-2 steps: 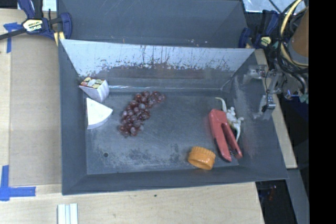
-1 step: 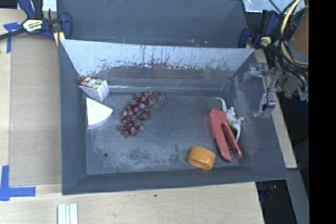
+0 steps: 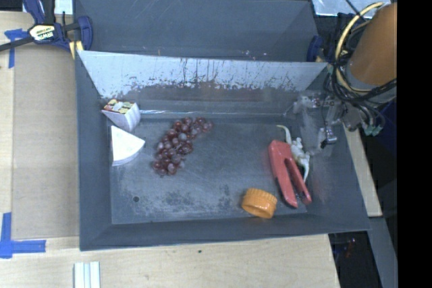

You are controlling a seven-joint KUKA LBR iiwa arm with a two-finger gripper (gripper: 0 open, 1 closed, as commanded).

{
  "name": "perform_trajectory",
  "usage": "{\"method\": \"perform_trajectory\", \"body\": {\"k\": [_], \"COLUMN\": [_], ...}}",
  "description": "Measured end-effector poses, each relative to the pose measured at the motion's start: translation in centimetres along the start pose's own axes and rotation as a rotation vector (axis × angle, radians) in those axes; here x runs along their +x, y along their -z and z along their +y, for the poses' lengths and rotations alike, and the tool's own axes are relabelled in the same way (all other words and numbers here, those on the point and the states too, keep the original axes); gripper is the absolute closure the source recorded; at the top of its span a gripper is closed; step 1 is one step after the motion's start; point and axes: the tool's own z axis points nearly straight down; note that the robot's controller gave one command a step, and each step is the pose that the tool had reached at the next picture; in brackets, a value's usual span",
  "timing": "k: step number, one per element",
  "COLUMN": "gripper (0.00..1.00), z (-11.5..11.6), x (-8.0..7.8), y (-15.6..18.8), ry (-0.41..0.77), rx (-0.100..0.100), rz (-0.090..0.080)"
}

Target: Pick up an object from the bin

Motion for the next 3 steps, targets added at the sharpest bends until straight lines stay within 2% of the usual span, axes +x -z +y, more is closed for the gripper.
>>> {"method": "perform_trajectory", "body": {"k": [1, 2, 3], "gripper": [0.0, 0.0, 0.0], "z": [-0.5, -1.0, 1.7], "x": [-4.0, -4.1, -0.6], "y": [-1.0, -1.5, -10.3], "ry": [0.298, 0.631, 0.557], "rx": [0.004, 0.002, 0.001], "rz": [-0.009, -0.004, -0.009]}}
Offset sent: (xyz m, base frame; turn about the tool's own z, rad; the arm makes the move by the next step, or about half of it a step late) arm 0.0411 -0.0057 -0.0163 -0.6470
